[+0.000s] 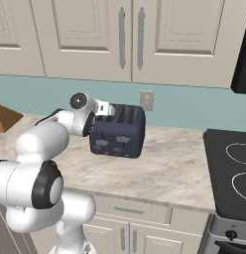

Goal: Start the toaster. Once the lever pops up, take the bread to the plate on the dining counter.

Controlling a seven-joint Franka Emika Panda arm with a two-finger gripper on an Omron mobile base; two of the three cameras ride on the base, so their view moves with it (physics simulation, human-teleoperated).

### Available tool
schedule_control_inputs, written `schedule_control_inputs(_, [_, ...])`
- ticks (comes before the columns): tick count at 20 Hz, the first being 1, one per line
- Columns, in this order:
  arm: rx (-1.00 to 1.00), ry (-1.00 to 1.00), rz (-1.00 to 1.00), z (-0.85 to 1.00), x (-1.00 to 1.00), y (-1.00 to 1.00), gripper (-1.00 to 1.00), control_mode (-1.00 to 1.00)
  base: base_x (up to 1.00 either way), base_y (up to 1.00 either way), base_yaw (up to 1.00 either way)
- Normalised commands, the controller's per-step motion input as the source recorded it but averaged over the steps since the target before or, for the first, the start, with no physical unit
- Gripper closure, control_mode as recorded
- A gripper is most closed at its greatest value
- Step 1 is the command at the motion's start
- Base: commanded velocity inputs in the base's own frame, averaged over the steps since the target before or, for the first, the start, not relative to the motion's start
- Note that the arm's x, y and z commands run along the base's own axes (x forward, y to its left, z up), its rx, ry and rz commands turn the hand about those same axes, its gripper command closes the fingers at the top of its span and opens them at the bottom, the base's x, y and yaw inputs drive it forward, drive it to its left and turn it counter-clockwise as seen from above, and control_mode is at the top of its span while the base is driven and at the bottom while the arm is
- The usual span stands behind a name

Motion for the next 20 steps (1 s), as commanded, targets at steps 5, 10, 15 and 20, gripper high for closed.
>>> schedule_control_inputs(5, [0.00,0.00,0.00,0.00,0.00,0.00,-1.00,-1.00,0.00,0.00,0.00])
schedule_control_inputs(10, [0.00,0.00,0.00,0.00,0.00,0.00,-1.00,-1.00,0.00,0.00,0.00])
schedule_control_inputs(15, [0.00,0.00,0.00,0.00,0.00,0.00,-1.00,-1.00,0.00,0.00,0.00])
schedule_control_inputs(20, [0.00,0.00,0.00,0.00,0.00,0.00,-1.00,-1.00,0.00,0.00,0.00])
